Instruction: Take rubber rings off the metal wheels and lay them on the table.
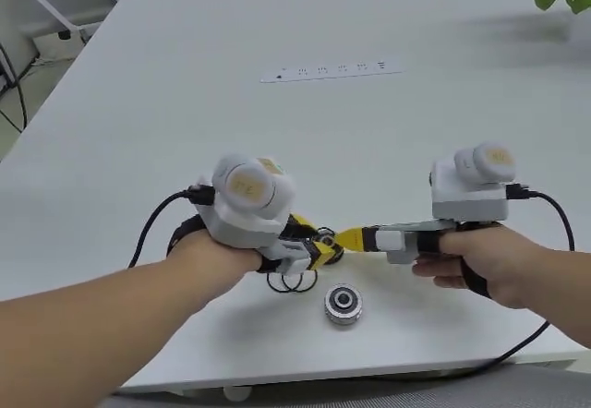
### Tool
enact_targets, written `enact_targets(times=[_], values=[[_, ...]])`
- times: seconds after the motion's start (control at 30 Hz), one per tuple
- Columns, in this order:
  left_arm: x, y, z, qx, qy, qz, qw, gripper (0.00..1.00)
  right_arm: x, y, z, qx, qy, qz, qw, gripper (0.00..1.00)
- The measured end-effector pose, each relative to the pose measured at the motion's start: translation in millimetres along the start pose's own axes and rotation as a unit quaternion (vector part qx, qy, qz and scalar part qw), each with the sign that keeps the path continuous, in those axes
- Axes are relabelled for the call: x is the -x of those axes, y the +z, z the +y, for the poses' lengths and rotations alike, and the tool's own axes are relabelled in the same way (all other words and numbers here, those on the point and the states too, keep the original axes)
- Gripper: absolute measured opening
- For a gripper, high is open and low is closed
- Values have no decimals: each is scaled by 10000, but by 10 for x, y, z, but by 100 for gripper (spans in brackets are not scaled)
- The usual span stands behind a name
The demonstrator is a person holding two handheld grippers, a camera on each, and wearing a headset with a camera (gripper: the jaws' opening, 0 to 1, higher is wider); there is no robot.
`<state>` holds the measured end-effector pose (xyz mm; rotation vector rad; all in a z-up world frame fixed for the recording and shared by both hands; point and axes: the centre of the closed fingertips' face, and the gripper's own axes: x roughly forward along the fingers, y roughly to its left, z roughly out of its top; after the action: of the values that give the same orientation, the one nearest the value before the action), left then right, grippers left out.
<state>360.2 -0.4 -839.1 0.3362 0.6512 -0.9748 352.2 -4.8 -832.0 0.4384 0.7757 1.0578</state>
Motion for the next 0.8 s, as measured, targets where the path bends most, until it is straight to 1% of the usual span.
enact_targets(times=[0.13,0.37,0.47,0.57,0.7,0.8], values=[[88,3,-8,-7,-34,-44,10000,25,7,6,13,3,36,6,10000,0],[272,35,-74,1,-143,-154,9998,33,38,50,63,-35,106,-49,9999,0],[372,51,-106,29,-201,-217,9996,37,37,47,112,-26,163,-30,9999,0],[444,54,-114,53,-228,-253,9994,41,34,56,153,-20,206,-31,9998,0],[547,78,-141,140,-266,-331,9990,48,30,92,202,-11,255,-59,9997,0],[625,82,-158,156,-269,-383,9988,51,27,116,246,-10,301,-81,9995,0]])
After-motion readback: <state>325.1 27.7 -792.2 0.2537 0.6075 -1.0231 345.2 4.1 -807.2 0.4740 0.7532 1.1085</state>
